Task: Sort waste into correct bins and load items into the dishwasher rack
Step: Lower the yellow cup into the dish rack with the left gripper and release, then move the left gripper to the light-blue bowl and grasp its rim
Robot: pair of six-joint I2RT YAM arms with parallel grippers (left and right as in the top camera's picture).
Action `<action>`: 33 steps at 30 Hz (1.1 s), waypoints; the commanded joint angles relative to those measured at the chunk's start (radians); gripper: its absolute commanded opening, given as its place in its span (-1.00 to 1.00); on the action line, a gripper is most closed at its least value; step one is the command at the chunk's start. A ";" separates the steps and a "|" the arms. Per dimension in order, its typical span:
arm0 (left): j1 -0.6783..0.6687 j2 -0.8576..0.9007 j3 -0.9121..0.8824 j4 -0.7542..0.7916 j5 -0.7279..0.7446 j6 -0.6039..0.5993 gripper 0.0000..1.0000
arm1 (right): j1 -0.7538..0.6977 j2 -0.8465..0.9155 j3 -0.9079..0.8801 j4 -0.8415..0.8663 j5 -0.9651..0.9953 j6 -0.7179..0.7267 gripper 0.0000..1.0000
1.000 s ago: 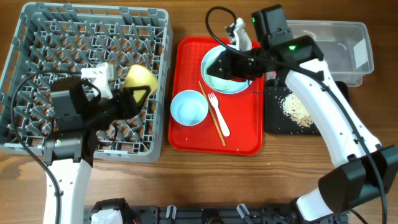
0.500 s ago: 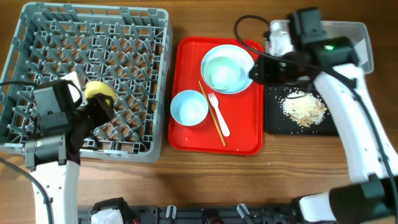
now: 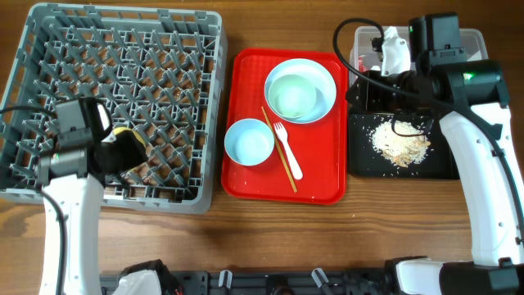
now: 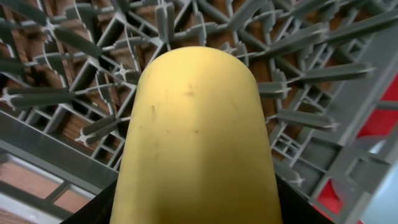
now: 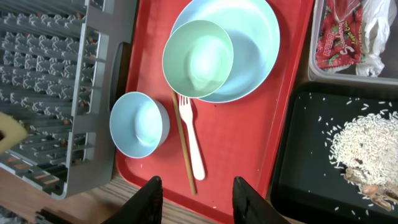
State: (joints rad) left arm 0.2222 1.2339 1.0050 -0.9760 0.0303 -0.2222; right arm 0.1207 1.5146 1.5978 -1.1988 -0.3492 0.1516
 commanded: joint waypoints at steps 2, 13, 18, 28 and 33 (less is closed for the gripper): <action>0.005 0.095 0.015 0.008 -0.013 0.005 -0.62 | -0.003 -0.007 0.008 -0.011 0.016 -0.018 -0.25; 0.005 0.199 0.016 0.051 -0.013 0.005 1.00 | -0.003 -0.007 0.008 -0.026 0.016 -0.020 -0.25; 0.004 0.183 0.071 0.048 0.018 0.005 1.00 | -0.003 -0.007 0.008 -0.027 0.018 -0.022 -0.13; -0.107 0.068 0.178 0.070 0.244 0.005 1.00 | -0.004 -0.008 0.008 -0.073 0.145 -0.011 -0.04; -0.270 0.065 0.178 0.087 0.247 0.003 1.00 | -0.055 -0.008 0.008 -0.085 0.211 0.062 -0.03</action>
State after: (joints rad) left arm 0.0719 1.3018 1.1667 -0.9005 0.2340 -0.2222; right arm 0.1059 1.5146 1.5978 -1.2800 -0.2134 0.1684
